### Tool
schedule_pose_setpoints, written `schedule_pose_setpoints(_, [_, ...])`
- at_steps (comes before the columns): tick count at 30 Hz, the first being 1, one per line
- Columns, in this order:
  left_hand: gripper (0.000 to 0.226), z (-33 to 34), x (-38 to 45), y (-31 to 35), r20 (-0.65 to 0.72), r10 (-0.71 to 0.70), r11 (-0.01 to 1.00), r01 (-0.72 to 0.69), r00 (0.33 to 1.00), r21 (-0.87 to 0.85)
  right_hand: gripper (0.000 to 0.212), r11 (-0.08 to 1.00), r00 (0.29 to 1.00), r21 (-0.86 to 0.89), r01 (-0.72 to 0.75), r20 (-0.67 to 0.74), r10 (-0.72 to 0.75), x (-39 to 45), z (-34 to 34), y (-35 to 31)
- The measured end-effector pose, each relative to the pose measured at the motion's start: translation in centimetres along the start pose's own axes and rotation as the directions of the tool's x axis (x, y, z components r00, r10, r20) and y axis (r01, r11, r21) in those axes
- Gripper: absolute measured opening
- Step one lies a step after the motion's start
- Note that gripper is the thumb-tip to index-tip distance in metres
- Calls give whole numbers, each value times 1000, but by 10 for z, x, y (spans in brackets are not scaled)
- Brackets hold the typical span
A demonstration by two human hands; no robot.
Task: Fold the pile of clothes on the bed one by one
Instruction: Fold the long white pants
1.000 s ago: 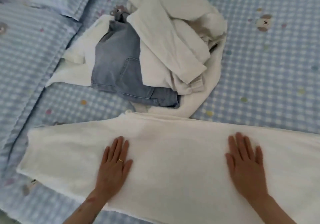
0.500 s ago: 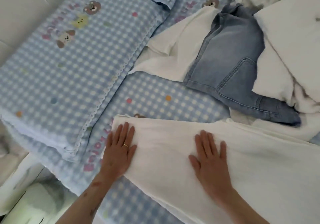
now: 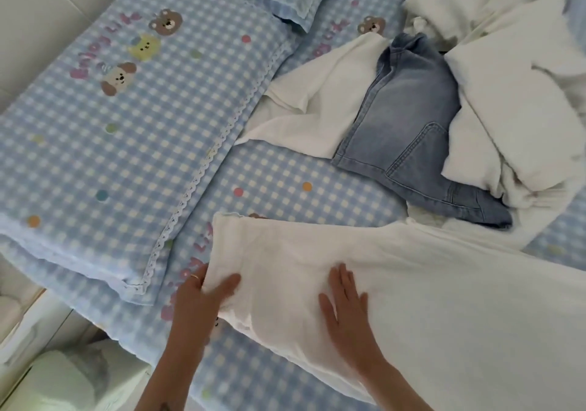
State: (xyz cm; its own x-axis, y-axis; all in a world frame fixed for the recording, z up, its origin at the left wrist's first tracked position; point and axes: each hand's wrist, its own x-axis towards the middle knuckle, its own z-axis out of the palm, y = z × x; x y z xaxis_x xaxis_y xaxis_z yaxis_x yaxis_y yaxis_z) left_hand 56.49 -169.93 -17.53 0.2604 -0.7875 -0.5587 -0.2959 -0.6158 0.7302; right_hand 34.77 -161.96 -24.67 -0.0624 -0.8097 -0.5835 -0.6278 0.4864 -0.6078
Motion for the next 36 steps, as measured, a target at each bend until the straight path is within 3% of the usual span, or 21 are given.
schedule_pose_setpoints(2, [32, 21, -38, 19, 40, 95, 989, -90, 995, -115, 54, 917, 996, 388, -92, 28, 88, -19, -17, -31])
schedule_pose_setpoints(4, [39, 52, -78, 28, 85, 200, 969, -185, 976, -163, 48, 691, 994, 715, -105, 56, 93, -44, -40, -61])
schedule_pose_setpoints(5, [39, 70, -96, 27, 123, 277, 954, -258, 953, -150, 48, 616, 998, 785, -64, 36, 59, -56, -51, -70])
schedule_pose_setpoints(8, [28, 122, -151, 22, 300, 460, 877, -481, 836, -7, 59, 598, 980, 802, 12, -128, 152, -83, -91, -57])
schedule_pose_setpoints(11, [58, 159, -176, -12, 374, 668, 584, -765, 643, 273, 24, 430, 897, 897, -105, -101, 431, -102, -133, 0])
schedule_pose_setpoints(12, [67, 165, -176, -25, 391, 657, 544, -765, 644, 346, 18, 361, 881, 923, -135, -56, 471, -109, -146, 23])
schedule_pose_setpoints(14, [71, 170, -167, -44, 401, 568, 590, -696, 718, 409, 22, 308, 869, 939, -154, -19, 494, -121, -169, 70])
schedule_pose_setpoints(16, [81, 173, -157, -59, 437, 529, 568, -686, 728, 455, 31, 337, 852, 925, -177, -28, 523, -128, -183, 113])
schedule_pose_setpoints(19, [88, 192, -150, -80, 565, 545, 356, -781, 620, 513, 30, 430, 828, 882, -190, -91, 553, -132, -198, 168])
schedule_pose_setpoints(24, [85, 207, -152, -94, 665, 483, 195, -811, 569, 552, 40, 585, 847, 780, -222, -143, 512, -115, -198, 214])
schedule_pose_setpoints(28, [69, 207, -148, -87, 727, 407, 122, -822, 552, 556, 29, 556, 824, 784, -276, -104, 556, -105, -184, 234])
schedule_pose_setpoints(31, [71, 199, -146, -84, 807, 341, 95, -872, 481, 480, 29, 524, 778, 779, -344, -76, 624, -102, -180, 242])
schedule_pose_setpoints(33, [64, 197, -145, -74, 834, 327, 46, -889, 445, 457, 31, 636, 698, 660, -400, -230, 678, -98, -176, 239])
schedule_pose_setpoints(34, [66, 201, -144, -68, 838, 330, 24, -891, 435, 453, 36, 733, 632, 518, -441, -401, 663, -96, -174, 235])
schedule_pose_setpoints(35, [69, 208, -143, -60, 841, 344, 12, -898, 416, 440, 43, 825, 584, 325, -462, -589, 559, -95, -170, 227])
schedule_pose_setpoints(36, [71, 220, -142, -52, 849, 358, 3, -910, 389, 415, 49, 889, 588, 104, -447, -714, 379, -94, -164, 220])
